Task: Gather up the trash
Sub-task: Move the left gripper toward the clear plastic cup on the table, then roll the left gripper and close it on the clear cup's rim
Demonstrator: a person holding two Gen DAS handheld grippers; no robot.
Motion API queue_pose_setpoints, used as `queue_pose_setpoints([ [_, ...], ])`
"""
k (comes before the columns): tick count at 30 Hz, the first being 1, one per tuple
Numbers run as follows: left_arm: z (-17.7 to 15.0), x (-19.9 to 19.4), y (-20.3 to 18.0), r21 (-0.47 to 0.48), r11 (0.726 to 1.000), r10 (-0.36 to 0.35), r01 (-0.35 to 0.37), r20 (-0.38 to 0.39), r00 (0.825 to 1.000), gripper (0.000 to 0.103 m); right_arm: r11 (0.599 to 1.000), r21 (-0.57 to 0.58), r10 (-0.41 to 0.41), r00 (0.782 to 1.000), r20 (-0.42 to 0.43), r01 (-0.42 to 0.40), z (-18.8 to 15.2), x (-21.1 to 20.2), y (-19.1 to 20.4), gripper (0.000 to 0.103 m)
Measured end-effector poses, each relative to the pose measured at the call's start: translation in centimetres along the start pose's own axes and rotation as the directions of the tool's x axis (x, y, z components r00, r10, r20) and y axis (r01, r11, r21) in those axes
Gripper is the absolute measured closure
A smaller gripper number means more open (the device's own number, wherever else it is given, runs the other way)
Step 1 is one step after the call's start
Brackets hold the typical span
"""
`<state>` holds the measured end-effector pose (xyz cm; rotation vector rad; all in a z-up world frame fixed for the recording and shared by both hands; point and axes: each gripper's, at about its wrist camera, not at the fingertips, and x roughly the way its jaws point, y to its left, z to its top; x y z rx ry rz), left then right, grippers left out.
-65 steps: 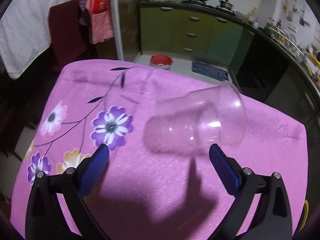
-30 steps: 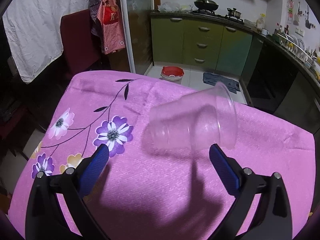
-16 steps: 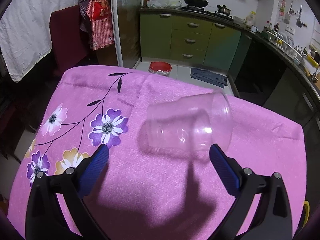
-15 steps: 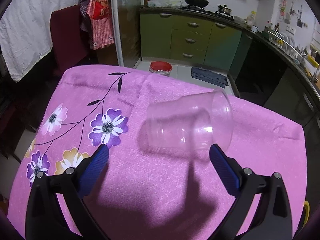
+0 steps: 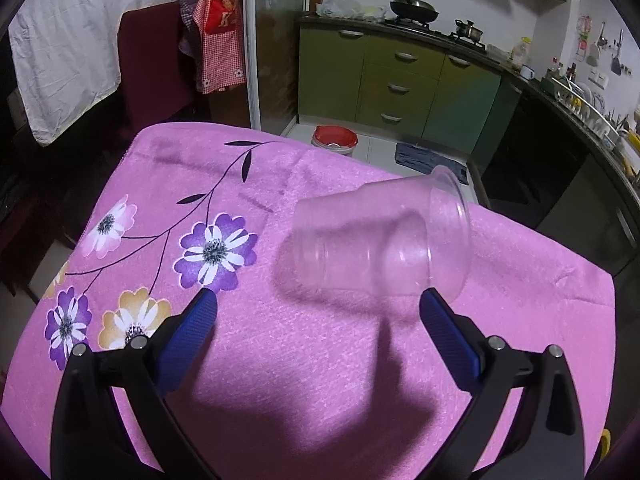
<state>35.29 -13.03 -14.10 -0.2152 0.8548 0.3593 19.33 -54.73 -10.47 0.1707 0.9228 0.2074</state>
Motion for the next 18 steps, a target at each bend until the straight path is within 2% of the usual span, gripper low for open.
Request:
queue_pose_setpoints([
  [2,-0.1,0.4,0.0,0.027,1.000,-0.005,0.006,-0.024,1.000,0.011,1.000,0.002,0.000,1.000,-0.003,0.000,-0.2,0.0,-0.1,0.022],
  [6,-0.7,0.4,1.0,0.066,0.997,-0.029,0.036,-0.096,0.995,0.012,1.000,0.007,-0.003,1.000,-0.008,0.003,-0.2,0.0,-0.5,0.022],
  [9,-1.1,-0.8,2.1,0.131,0.989,-0.051,0.067,-0.120,0.991,0.012,1.000,0.006,-0.008,1.000,-0.011,0.008,0.0,0.1,-0.6,0.022],
  [12,-0.7,-2.8,2.7,0.230,0.968,-0.067,0.099,-0.141,0.988,0.012,1.000,-0.003,-0.011,1.000,-0.014,0.010,0.1,0.2,-0.4,0.022],
  [16,1.6,-6.7,2.3,0.339,0.939,-0.048,0.064,-0.056,0.997,0.012,1.000,-0.015,-0.010,1.000,-0.013,0.010,0.3,0.2,0.1,0.022],
  [18,2.5,-7.7,1.5,0.391,0.920,-0.030,0.042,-0.037,0.999,0.012,1.000,-0.022,-0.005,1.000,-0.012,0.005,0.4,0.2,0.4,0.022],
])
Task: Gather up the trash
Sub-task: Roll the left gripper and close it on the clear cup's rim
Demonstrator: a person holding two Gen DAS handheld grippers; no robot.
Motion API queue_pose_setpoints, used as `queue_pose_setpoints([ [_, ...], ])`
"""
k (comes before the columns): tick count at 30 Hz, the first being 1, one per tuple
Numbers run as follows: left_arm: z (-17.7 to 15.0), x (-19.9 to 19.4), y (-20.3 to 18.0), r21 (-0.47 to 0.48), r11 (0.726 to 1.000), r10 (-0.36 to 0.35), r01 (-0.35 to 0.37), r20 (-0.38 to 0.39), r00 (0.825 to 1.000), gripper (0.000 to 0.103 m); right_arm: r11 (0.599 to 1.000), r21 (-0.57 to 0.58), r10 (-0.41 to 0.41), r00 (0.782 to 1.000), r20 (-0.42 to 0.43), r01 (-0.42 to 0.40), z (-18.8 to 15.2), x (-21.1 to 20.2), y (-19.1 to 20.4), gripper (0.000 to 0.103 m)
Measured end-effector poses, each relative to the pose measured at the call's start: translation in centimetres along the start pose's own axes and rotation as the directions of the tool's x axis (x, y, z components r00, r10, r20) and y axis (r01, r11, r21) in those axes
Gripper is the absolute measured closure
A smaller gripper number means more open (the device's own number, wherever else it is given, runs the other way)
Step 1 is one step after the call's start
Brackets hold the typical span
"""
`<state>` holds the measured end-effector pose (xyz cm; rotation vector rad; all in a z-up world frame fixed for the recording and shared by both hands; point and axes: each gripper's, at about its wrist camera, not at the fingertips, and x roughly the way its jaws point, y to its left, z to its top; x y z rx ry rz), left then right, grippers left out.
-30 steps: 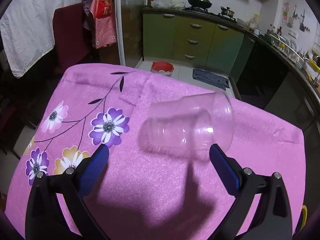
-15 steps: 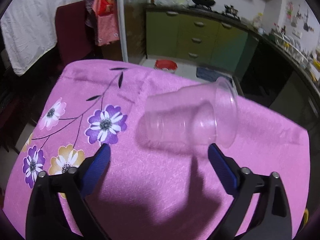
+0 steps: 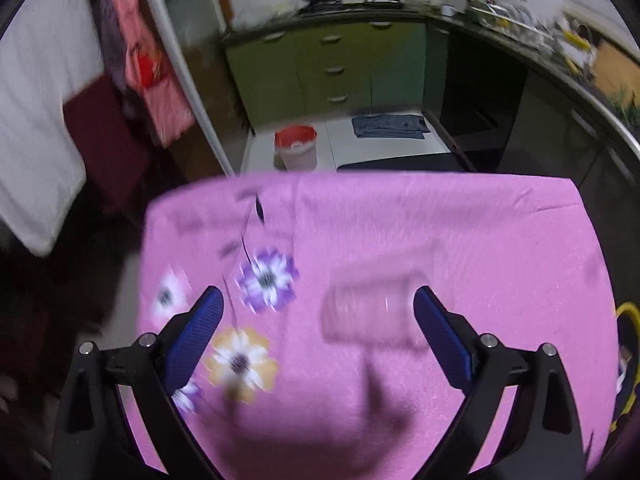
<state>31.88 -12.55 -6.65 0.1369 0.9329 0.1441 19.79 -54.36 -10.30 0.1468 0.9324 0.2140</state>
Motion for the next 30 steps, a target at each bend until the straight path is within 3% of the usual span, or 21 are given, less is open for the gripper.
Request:
queue_pose_setpoints([
  [5,2.2,-0.4,-4.2,0.210,0.975,0.088,-0.070,-0.076,0.993,0.012,1.000,-0.019,0.006,1.000,0.000,-0.006,0.1,-0.2,0.6,0.022],
  [7,2.7,-0.1,-5.8,0.305,0.944,0.160,-0.130,-0.074,0.984,0.012,1.000,-0.022,0.011,1.000,0.003,-0.011,0.0,-0.5,0.6,0.022],
  [10,3.2,1.0,-7.8,0.417,0.889,0.251,-0.189,-0.097,0.963,0.021,1.000,-0.020,0.016,1.000,0.010,-0.016,-0.3,-0.9,0.7,0.022],
  [14,2.6,2.7,-9.3,0.512,0.830,0.337,-0.221,-0.145,0.930,0.025,1.000,-0.014,0.017,1.000,0.013,-0.017,-0.7,-1.5,0.2,0.022],
  [17,2.4,2.5,-10.0,0.559,0.788,0.374,-0.257,-0.103,0.922,0.025,1.000,-0.003,0.013,1.000,0.010,-0.013,-1.1,-1.6,-0.5,0.022],
  [21,2.2,2.5,-10.0,0.579,0.775,0.395,-0.252,-0.133,0.909,0.025,1.000,0.011,0.010,1.000,0.006,-0.010,-1.5,-1.8,-1.1,0.022],
  [23,2.8,1.5,-10.0,0.560,0.800,0.356,-0.216,-0.153,0.922,0.020,1.000,0.012,0.013,1.000,0.009,-0.013,-1.5,-1.9,-1.1,0.022],
  [27,3.2,-0.2,-10.6,0.550,0.818,0.299,-0.169,-0.155,0.942,0.014,1.000,0.012,0.020,1.000,0.010,-0.021,-1.6,-1.7,-0.9,0.022],
  [29,2.9,-0.7,-11.2,0.560,0.816,0.277,-0.144,-0.160,0.947,0.014,1.000,0.011,0.024,1.000,0.005,-0.024,-1.6,-1.5,-0.8,0.022],
  [30,2.6,-0.7,-11.5,0.577,0.802,0.286,-0.153,-0.146,0.947,0.014,1.000,0.009,0.026,1.000,0.002,-0.026,-1.6,-1.4,-0.7,0.022],
])
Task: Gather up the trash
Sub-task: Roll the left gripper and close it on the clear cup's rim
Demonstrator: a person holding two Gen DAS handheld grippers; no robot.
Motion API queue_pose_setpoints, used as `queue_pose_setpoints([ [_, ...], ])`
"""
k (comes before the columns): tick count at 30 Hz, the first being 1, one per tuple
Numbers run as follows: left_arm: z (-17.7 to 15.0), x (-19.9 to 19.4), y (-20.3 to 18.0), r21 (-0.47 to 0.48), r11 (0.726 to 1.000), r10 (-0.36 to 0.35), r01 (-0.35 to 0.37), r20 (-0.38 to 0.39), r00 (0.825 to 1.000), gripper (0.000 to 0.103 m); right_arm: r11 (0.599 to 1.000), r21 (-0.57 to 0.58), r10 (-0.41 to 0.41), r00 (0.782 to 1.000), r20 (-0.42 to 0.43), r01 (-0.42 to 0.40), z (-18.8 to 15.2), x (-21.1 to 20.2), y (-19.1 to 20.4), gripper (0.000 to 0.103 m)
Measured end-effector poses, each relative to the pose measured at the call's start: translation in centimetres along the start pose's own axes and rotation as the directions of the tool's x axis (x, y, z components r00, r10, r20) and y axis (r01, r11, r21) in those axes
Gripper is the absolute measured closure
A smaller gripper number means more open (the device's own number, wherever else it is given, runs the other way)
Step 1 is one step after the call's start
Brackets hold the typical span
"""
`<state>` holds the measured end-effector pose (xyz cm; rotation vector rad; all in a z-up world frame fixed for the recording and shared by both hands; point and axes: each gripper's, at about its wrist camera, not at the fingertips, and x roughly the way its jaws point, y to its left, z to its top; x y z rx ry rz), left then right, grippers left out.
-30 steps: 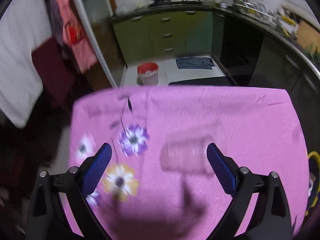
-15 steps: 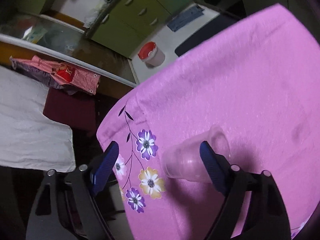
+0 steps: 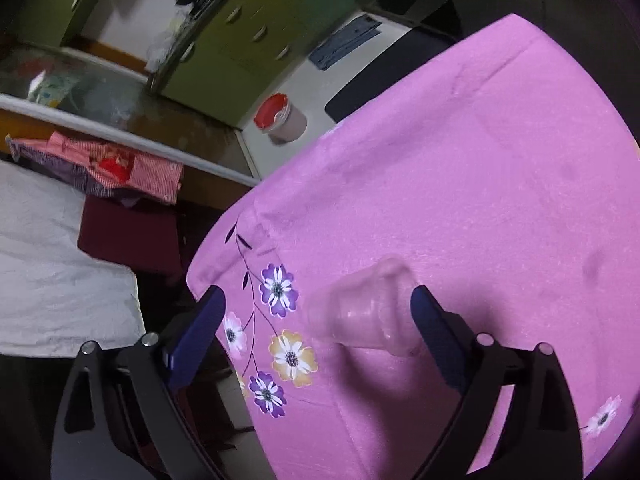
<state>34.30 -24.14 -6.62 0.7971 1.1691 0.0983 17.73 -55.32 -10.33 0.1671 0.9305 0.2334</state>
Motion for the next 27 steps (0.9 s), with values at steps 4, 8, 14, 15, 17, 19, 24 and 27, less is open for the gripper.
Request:
queue_pose_setpoints([
  [4,0.1,1.6,-0.9,0.035,0.999,0.028,-0.026,-0.046,0.999,0.014,1.000,-0.009,0.006,1.000,-0.009,-0.006,-0.2,0.1,0.3,0.022],
  [8,0.1,3.7,-2.1,0.070,0.998,0.014,-0.007,-0.095,0.995,0.024,1.000,-0.008,0.003,1.000,-0.004,-0.003,-0.2,-0.1,0.4,0.022],
  [14,-0.1,5.4,-2.2,0.064,0.998,-0.007,0.015,-0.119,0.993,0.056,1.000,-0.010,0.001,1.000,-0.007,-0.001,-0.3,-0.2,0.4,0.022],
  [15,-0.2,5.7,-2.0,0.060,0.998,-0.009,0.016,-0.121,0.993,0.064,1.000,-0.010,0.000,1.000,-0.009,0.000,-0.3,-0.2,0.4,0.022],
  [17,-0.5,6.2,-1.8,0.052,0.998,-0.018,0.025,-0.129,0.992,0.078,1.000,-0.009,-0.001,1.000,-0.011,0.001,-0.4,-0.2,0.5,0.022],
  [19,-0.8,6.3,-1.6,0.051,0.998,-0.022,0.028,-0.121,0.992,0.080,1.000,-0.008,0.000,1.000,-0.010,0.000,-0.4,-0.2,0.6,0.022],
  [24,-1.2,5.4,-0.5,0.036,0.998,-0.047,0.049,-0.070,0.996,0.096,1.000,-0.019,-0.001,1.000,-0.011,0.001,-0.4,-0.4,1.2,0.022],
  [27,-1.9,4.5,0.1,0.037,0.996,-0.083,0.085,-0.051,0.995,0.097,1.000,-0.026,-0.005,1.000,-0.008,0.005,-0.4,-0.8,1.7,0.022],
])
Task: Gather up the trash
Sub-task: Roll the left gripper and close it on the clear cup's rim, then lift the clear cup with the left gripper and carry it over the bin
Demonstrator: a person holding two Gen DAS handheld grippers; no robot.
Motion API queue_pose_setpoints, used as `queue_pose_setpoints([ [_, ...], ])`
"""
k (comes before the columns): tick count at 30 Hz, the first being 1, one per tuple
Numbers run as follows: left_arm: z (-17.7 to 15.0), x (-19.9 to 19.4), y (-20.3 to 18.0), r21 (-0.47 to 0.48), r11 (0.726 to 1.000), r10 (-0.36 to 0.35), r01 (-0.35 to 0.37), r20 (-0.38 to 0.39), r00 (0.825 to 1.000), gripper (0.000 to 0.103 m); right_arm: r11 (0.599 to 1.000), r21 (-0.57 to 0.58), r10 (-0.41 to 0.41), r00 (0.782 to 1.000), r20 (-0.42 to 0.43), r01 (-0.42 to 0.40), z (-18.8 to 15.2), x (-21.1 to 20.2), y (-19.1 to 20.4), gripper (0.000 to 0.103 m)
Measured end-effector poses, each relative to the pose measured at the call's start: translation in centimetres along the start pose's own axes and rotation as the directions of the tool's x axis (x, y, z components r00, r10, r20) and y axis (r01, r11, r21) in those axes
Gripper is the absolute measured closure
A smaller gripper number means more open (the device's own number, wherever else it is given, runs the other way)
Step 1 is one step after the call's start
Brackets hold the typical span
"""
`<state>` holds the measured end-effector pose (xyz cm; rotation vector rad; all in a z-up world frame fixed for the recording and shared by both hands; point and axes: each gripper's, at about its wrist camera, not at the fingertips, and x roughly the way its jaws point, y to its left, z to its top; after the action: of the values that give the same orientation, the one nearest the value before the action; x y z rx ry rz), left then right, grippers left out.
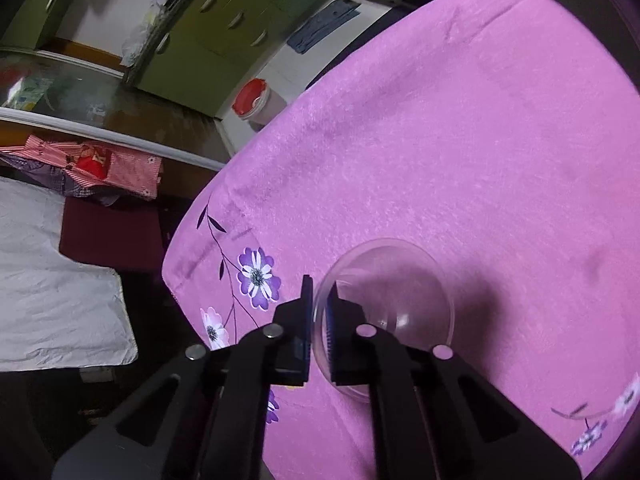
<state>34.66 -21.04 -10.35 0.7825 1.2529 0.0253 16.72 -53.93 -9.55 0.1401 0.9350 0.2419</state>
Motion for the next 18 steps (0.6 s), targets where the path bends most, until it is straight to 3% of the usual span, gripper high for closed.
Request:
queue_pose_setpoints([
  [6,-2.2,-3.1,0.3,0.014,0.999,-0.053,0.052,0.089,0.995,0.097,1.000,0.002,-0.015,0.999,0.040,0.015,-0.1,-2.1,0.7,0.022],
  [10,-4.3,-6.3,-0.3,0.040,0.994,-0.110,0.105,0.152,0.982,0.097,0.999,0.013,-0.048,0.996,0.071,0.047,-0.8,-4.4,0.9,0.022],
  [15,-6.7,-11.4,-3.0,0.121,0.978,-0.199,0.173,0.260,0.945,0.097,0.988,0.078,-0.145,0.982,0.122,0.137,-3.1,-9.3,-0.3,0.022],
  [18,-7.4,-14.9,-6.3,0.212,0.951,-0.284,0.224,0.320,0.904,0.097,0.971,0.144,-0.212,0.964,0.162,0.189,-5.1,-13.0,-1.5,0.022],
])
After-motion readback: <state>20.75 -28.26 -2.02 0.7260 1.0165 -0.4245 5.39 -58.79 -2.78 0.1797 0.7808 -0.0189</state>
